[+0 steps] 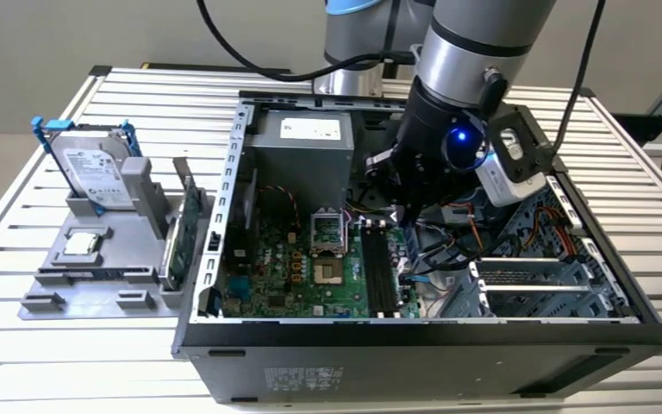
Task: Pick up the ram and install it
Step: 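Insert the ram into the slot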
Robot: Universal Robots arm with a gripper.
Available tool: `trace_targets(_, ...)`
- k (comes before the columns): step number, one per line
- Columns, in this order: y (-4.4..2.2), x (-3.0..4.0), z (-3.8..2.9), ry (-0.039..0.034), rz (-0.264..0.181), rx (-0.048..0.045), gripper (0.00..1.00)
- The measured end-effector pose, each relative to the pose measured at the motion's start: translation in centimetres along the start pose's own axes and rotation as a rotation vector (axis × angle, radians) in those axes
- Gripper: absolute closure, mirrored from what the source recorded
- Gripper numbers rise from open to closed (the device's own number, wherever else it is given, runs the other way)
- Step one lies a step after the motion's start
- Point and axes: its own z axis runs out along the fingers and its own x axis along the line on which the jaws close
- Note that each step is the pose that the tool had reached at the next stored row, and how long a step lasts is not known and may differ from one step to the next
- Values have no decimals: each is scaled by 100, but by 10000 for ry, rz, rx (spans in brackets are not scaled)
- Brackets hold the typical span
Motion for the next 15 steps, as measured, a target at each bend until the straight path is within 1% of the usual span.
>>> trace_targets(4,0,3,42,-1,1,0,100)
trace_targets(9,1,1,117,0,1,0,100)
trace_targets(15,1,0,192,2,1,0,100)
